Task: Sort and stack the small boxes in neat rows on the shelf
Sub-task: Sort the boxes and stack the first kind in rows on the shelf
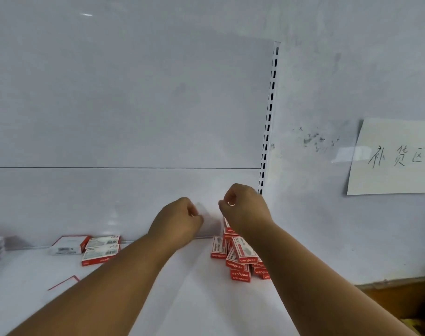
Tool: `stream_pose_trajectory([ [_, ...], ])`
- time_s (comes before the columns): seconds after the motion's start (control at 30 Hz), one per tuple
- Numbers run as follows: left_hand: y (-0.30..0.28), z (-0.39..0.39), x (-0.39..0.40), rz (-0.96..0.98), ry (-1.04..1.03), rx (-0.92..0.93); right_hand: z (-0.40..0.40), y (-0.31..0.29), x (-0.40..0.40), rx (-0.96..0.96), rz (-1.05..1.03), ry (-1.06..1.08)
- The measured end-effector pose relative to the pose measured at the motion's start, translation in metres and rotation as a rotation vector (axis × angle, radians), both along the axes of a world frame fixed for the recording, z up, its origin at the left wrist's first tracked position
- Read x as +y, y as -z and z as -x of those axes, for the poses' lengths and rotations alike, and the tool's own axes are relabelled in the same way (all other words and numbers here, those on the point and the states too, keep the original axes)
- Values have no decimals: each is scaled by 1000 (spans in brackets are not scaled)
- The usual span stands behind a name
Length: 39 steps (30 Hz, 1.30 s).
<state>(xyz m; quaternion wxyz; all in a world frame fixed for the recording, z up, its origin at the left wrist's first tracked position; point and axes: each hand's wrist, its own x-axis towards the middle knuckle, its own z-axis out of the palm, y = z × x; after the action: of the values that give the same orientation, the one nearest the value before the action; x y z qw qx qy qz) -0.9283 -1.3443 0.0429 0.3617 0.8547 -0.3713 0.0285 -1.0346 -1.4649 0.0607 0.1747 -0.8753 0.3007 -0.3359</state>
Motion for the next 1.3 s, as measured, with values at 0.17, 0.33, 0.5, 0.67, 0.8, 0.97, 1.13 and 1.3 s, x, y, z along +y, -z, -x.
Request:
stream_pose_trajectory([
  [0.17,-6,-35,64,-44,-40,-38,-44,-9,62,-44,20,-138],
  [0.33,1,-73,128,-56,-77,-62,-94,-2,122,-23,15,-221],
  [0.5,16,-117,186,-164,-132,-55,-134,15,168,83,-5,-296],
  [0.67,28,-144,215,-195,-105,-39,-159,25,187,126,-43,-278],
  [0.8,36,-157,213,-246,-33,-82,-171,39,184,273,-12,-196],
  [0.97,41,-167,194,-366,76,-324,-171,67,174,542,-47,-161],
  [1.13,43,-171,177,-494,166,-426,-164,71,163,457,-118,-204],
  [1.3,47,-173,158,-549,150,-511,-151,67,147,89,-351,-120],
])
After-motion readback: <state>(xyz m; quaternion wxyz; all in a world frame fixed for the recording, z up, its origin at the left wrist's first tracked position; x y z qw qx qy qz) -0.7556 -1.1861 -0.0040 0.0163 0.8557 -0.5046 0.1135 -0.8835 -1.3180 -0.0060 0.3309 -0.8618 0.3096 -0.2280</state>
